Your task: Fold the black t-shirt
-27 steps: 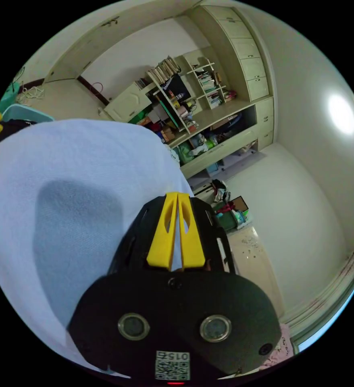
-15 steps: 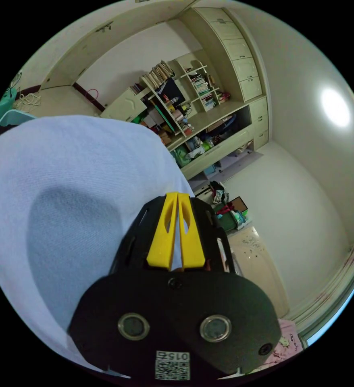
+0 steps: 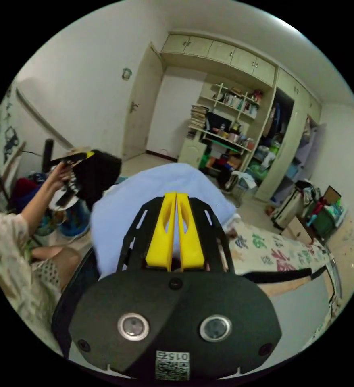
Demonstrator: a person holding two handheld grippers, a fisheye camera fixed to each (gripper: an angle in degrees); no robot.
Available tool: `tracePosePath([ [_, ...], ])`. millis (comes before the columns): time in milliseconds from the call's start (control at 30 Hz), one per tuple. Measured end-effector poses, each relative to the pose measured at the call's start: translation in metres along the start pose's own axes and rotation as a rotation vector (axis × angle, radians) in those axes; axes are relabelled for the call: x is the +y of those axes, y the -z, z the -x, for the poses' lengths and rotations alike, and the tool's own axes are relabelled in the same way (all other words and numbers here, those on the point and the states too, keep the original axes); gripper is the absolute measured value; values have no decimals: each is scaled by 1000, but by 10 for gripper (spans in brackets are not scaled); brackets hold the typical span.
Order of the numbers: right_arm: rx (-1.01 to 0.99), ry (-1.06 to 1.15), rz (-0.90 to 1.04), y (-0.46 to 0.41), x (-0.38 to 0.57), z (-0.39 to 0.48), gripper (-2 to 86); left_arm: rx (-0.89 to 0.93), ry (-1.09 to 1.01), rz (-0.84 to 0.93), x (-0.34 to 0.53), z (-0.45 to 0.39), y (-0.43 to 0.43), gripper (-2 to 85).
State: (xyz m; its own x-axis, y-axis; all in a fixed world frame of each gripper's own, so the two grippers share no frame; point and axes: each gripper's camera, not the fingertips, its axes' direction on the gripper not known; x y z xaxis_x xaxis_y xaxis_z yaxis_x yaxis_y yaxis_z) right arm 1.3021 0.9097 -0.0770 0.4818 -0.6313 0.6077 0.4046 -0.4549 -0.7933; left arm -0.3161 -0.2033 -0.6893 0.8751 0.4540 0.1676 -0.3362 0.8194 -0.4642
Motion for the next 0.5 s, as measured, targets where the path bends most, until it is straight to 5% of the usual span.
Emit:
tracePosePath([
  [167, 77, -340, -27, 260, 117, -40, -10, 526, -312, -21, -15, -144, 24, 7],
  [333, 229, -560, -165, 434, 210, -45, -10, 1109, -500, 373, 51, -321, -44, 8],
  [500, 242, -515, -49, 496, 182, -78, -10, 1108, -614, 724, 126, -421, -85, 11],
])
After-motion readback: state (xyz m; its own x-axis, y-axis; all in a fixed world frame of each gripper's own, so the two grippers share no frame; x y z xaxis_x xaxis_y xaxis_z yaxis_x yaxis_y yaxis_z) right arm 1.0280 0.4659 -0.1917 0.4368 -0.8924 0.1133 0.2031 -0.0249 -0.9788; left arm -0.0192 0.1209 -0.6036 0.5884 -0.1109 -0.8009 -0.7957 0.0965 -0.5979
